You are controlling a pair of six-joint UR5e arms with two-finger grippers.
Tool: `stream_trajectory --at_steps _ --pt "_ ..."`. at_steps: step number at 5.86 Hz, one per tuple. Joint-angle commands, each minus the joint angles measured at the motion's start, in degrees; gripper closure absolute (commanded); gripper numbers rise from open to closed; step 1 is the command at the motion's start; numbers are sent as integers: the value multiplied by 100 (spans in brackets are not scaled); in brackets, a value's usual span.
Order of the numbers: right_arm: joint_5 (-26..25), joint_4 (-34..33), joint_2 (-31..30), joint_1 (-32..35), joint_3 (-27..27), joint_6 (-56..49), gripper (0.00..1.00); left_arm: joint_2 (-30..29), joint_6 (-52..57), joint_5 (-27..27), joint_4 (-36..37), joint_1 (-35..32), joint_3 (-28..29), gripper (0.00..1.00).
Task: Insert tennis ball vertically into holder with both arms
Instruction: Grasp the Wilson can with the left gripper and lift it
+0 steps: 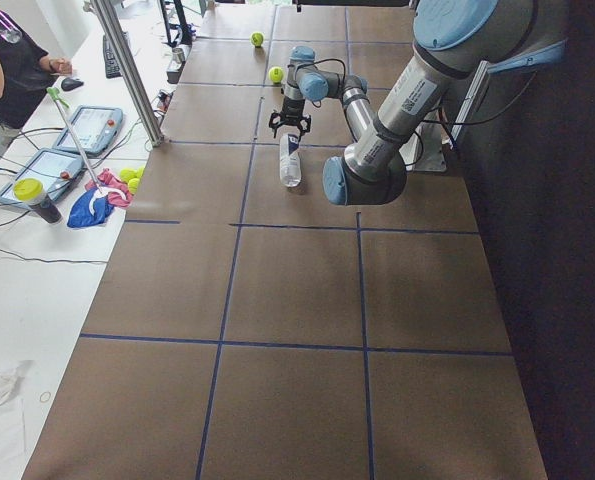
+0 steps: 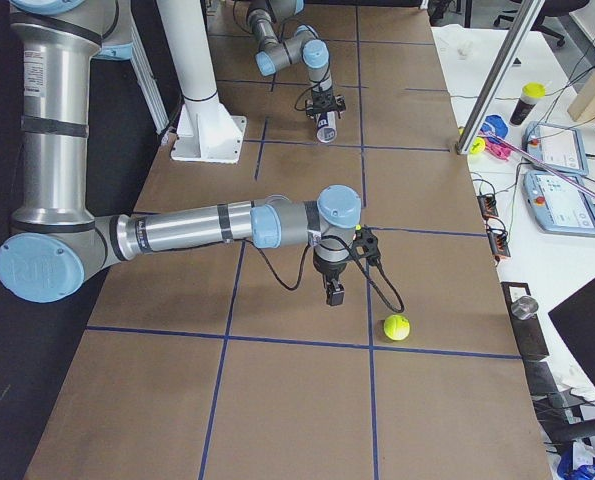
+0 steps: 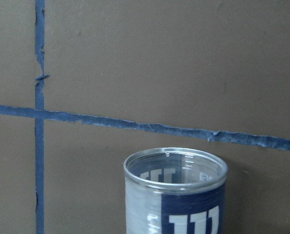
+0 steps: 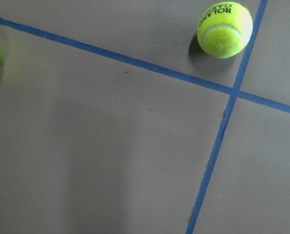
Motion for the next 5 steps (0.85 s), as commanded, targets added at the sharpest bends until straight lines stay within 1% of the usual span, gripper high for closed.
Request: stream_trajectory --at_steps 1,2,3,4,5 --pt "4 0 0 -3 0 9 0 25 -122 86 -35 121 45 0" --pt "-4 0 0 -81 0 -9 1 60 -358 86 -105 139 71 0" --pt "-13 78 139 -265 -69 26 1 69 -369 86 -227 139 149 0" --pt "-13 114 306 -484 -96 348 1 61 -343 181 -264 139 185 0" --pt "-31 123 551 -678 -244 691 1 69 -334 235 -333 139 281 0"
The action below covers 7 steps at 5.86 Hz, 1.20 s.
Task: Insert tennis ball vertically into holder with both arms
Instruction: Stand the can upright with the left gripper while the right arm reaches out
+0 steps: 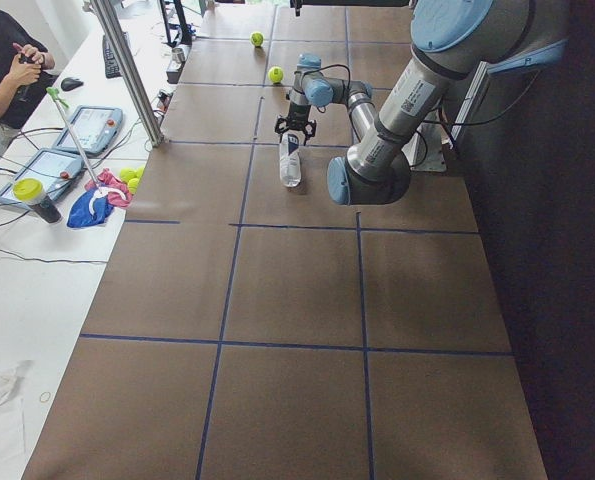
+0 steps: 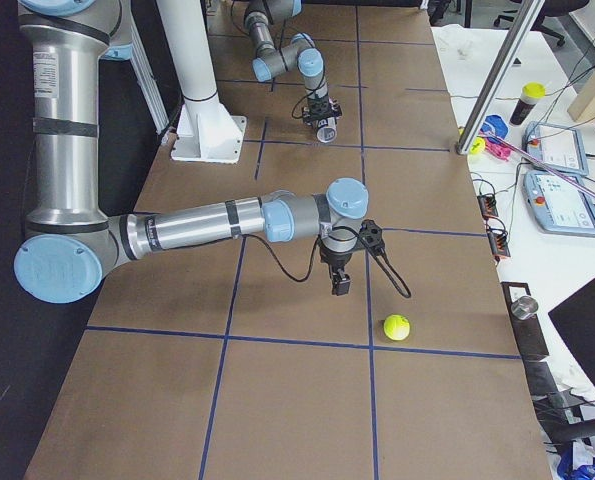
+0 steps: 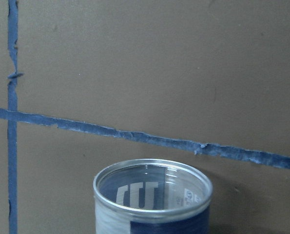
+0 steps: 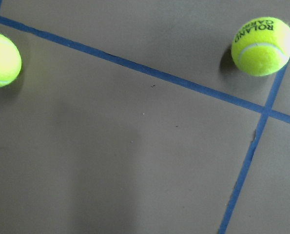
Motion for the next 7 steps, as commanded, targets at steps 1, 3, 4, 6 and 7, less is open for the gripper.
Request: stream_trajectory --at_steps 1,3,4,6,7 --pt "-4 20 482 -314 -333 335 1 5 16 58 -170 1 184 0" --pt "14 307 905 -700 -738 884 2 84 34 58 -303 1 220 0" --pt "5 1023 907 -823 -992 1594 1 84 34 58 -312 1 229 0" --pt "-4 1566 915 -1036 -1214 2154 1 84 34 58 -312 1 229 6" --pt "-4 1567 915 -1036 -1206 2155 1 93 16 58 -425 9 247 14"
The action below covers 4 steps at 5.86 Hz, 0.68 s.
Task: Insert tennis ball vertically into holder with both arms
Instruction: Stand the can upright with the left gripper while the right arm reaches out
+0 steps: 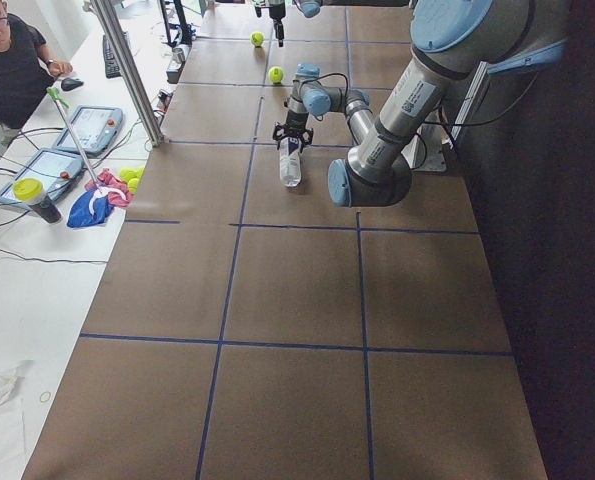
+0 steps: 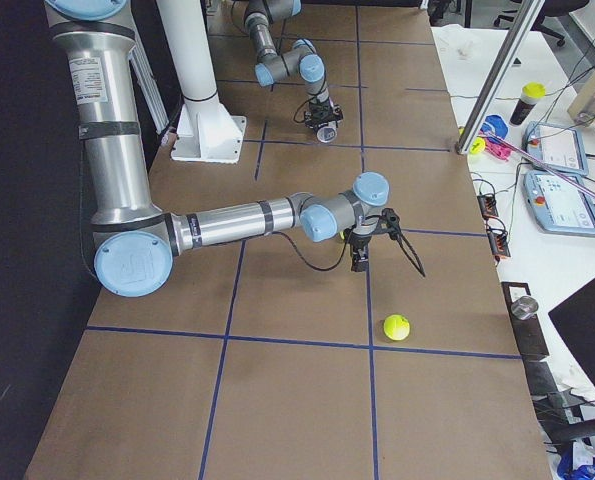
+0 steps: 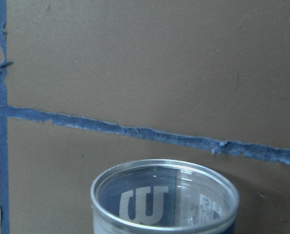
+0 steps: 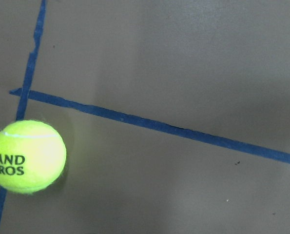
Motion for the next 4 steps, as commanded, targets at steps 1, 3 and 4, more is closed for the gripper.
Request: stream_trajectory --at_steps 1,3,4 --pt "-1 56 2 -16 -26 55 1 5 -13 0 -174 6 19 21" --pt "-1 56 2 -16 -17 55 1 14 -178 9 -1197 -160 -286 27" --pt "-10 56 11 -16 -8 63 1 249 -763 0 -1804 -283 -767 26"
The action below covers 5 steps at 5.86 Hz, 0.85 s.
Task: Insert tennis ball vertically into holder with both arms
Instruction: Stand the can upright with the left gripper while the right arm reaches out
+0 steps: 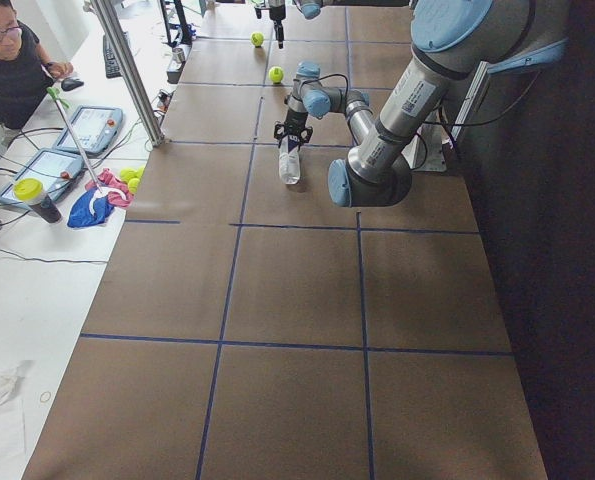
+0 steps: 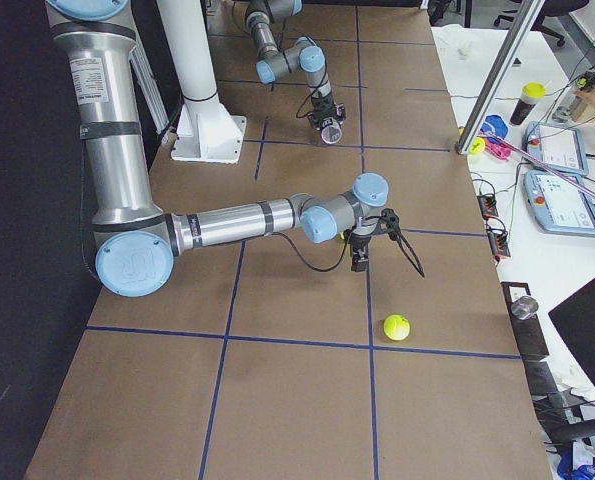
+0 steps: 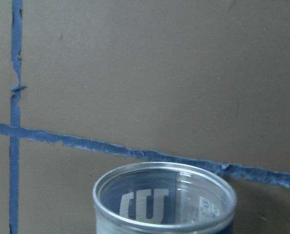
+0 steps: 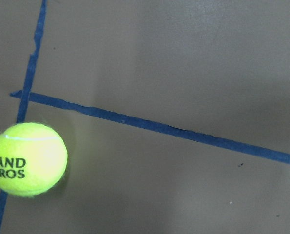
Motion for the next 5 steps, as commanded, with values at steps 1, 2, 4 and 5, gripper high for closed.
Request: stream_trajectory --at_steps 1,2,4,5 --pt "-24 9 58 0 53 215 1 398 -1152 -6 -1579 -178 -593 26" --pt "-41 18 180 -9 71 522 1 818 -1925 -6 -2938 -196 -622 26" --pt "-163 18 400 -210 71 972 1 1296 -2983 569 -5238 -135 -517 26" --pt "-199 26 506 -290 80 1251 1 1296 -3388 792 -5785 -100 -395 26"
